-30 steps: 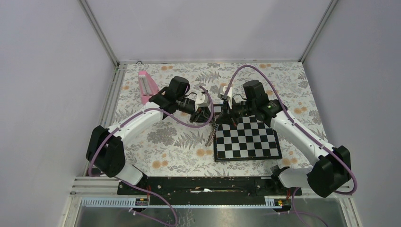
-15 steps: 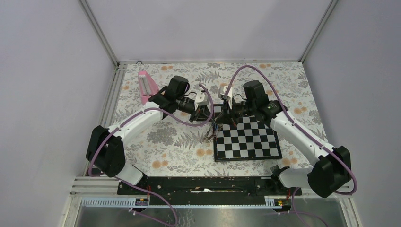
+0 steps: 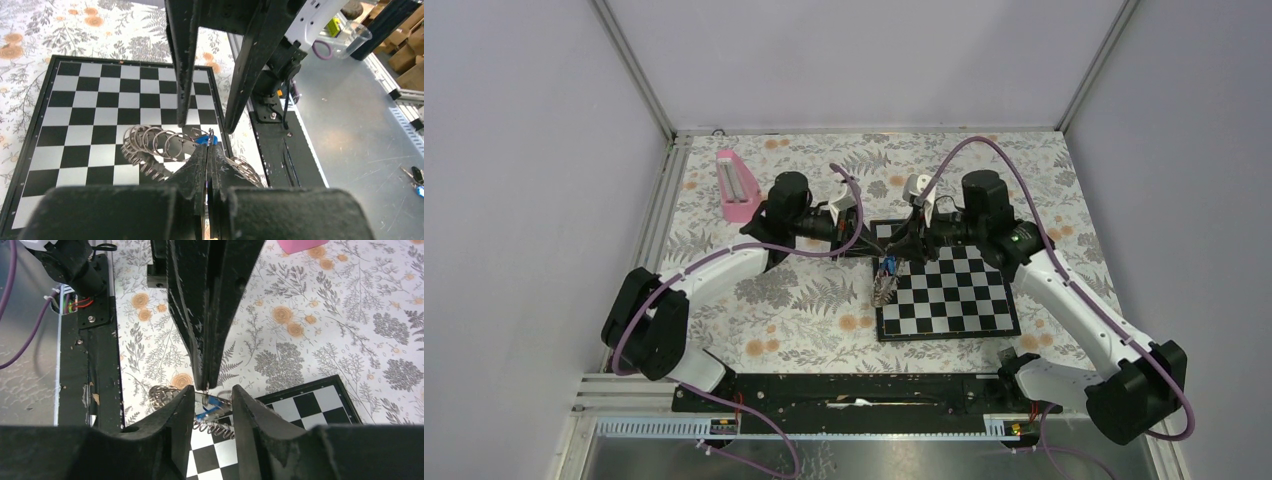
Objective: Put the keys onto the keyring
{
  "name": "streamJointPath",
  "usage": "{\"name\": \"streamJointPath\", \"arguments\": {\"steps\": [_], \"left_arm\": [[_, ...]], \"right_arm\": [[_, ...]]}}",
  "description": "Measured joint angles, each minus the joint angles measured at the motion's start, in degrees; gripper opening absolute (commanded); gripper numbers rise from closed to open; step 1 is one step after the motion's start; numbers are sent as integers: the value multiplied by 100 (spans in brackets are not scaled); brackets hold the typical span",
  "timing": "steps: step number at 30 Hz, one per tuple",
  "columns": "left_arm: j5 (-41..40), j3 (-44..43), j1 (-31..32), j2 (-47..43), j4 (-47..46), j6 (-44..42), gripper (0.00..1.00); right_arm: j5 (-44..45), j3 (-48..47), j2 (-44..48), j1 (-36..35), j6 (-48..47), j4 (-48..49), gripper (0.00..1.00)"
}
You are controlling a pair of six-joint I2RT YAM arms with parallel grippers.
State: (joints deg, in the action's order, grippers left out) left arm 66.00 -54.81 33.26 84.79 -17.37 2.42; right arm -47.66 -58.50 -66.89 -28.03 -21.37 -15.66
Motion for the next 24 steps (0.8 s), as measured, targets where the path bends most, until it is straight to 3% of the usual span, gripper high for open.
{"name": "streamJointPath", "arguments": {"steps": [16, 24], "left_arm": [[166, 186, -74, -120, -1220, 942, 0], [166, 313, -76, -120, -1639, 1270, 0]], "right_arm": [[-297, 358, 247, 254, -85, -9, 49], [-498, 544, 245, 260, -7, 190, 34]]}}
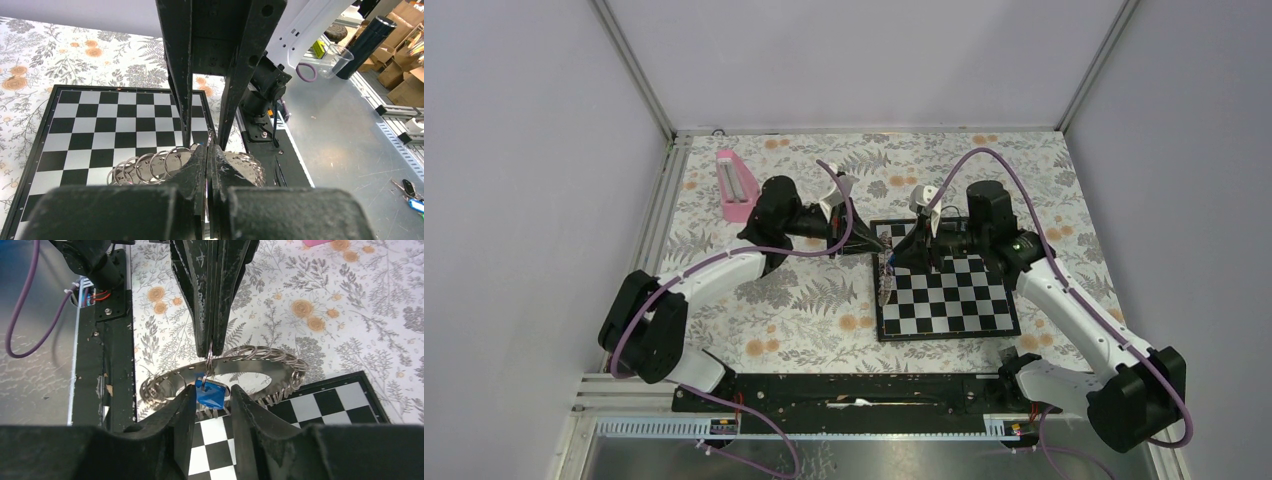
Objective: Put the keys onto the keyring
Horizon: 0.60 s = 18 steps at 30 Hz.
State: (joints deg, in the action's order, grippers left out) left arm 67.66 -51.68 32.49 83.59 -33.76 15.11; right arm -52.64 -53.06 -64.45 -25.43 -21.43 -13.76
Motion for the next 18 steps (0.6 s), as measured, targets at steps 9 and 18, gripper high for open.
{"name": "streamJointPath", "arguments": {"steps": [9, 18], "left_arm": [[-166, 304, -46, 0, -1029, 765, 0], [-424, 531, -63, 0, -1696, 1196, 0]], "right_arm": [[-232, 199, -13, 0, 326, 389, 11], [-210, 256, -17, 0, 459, 625, 39]]}}
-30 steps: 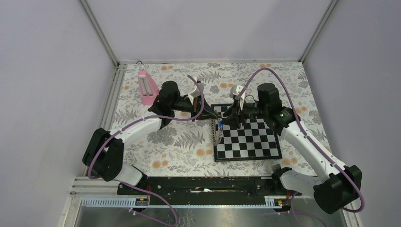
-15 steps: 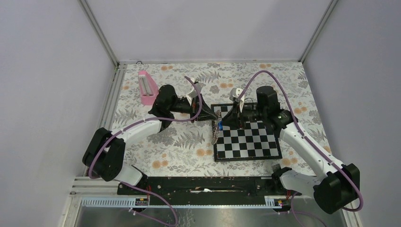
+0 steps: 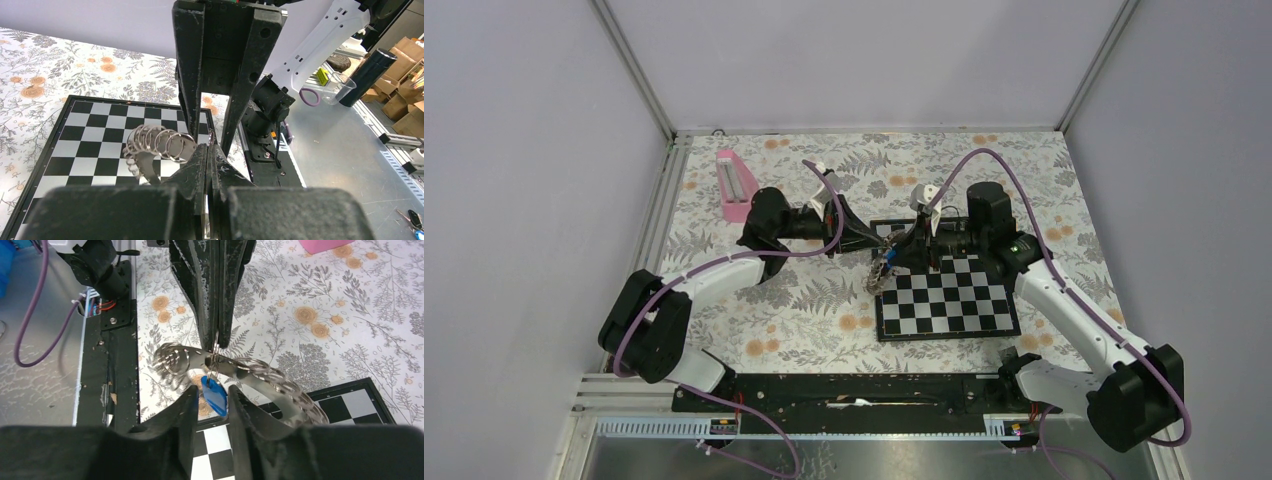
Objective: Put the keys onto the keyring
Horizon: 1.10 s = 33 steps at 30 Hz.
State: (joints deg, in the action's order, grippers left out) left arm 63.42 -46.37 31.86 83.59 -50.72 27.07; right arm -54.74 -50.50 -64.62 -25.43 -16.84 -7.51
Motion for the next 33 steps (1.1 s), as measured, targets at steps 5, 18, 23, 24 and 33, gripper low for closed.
{"name": "streamJointPath", "arguments": {"steps": [5, 18, 23, 24, 33], "left_arm": [[-28, 17, 0, 0, -35, -2, 0], [-35, 155, 0, 0, -42, -50, 0], [-39, 157, 0, 0, -42, -55, 0], [-42, 157, 0, 0, -42, -52, 0], [-44, 157, 0, 0, -42, -55, 0]], "right_arm": [[310, -105, 52, 0, -146, -299, 44], [551, -785, 81, 0, -280, -597, 42], [420, -780, -72, 0, -210, -590, 42], [404, -778, -87, 0, -186, -581, 42], [129, -730, -186, 0, 46, -337, 27]]}}
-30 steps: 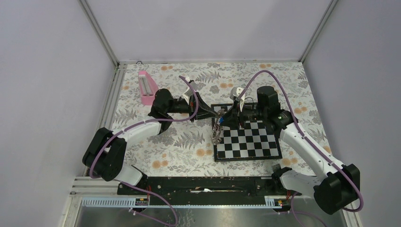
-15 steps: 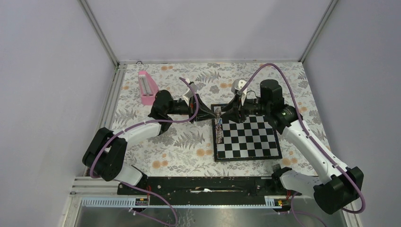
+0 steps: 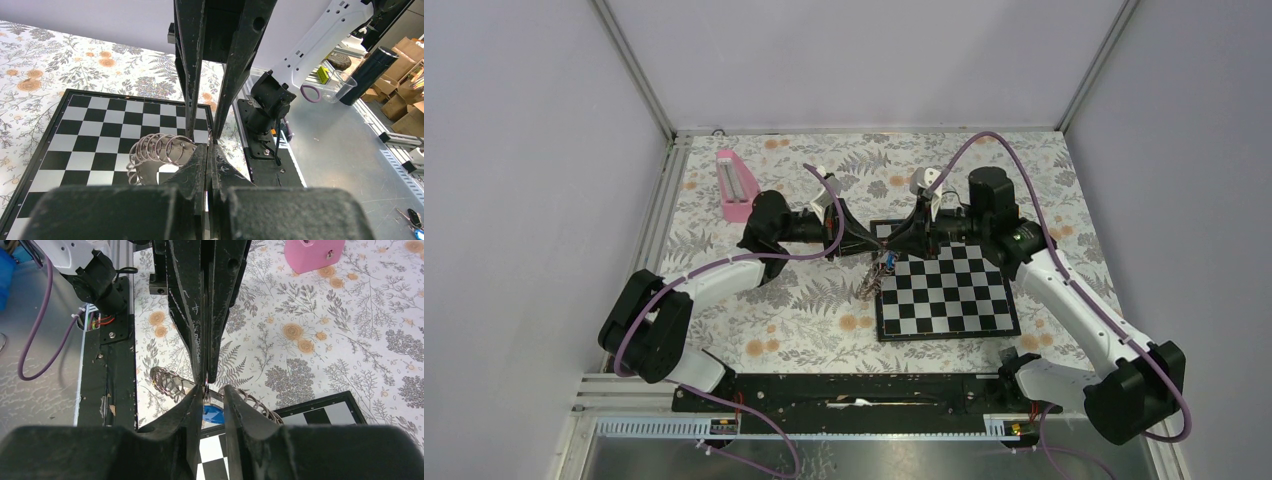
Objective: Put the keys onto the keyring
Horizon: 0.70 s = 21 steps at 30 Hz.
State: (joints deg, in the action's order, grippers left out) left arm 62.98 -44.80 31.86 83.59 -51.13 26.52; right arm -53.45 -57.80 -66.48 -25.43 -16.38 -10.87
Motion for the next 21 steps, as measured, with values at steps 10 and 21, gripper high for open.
{"name": "streamJointPath", "arguments": {"steps": [10, 21], "left_arm": [[-11, 7, 0, 0, 0, 0, 0], [33, -216, 0, 0, 898, -931, 35]], "right_arm": [[-160, 114, -81, 0, 151, 140, 7], [24, -162, -203, -13, -232, -551, 0]]}}
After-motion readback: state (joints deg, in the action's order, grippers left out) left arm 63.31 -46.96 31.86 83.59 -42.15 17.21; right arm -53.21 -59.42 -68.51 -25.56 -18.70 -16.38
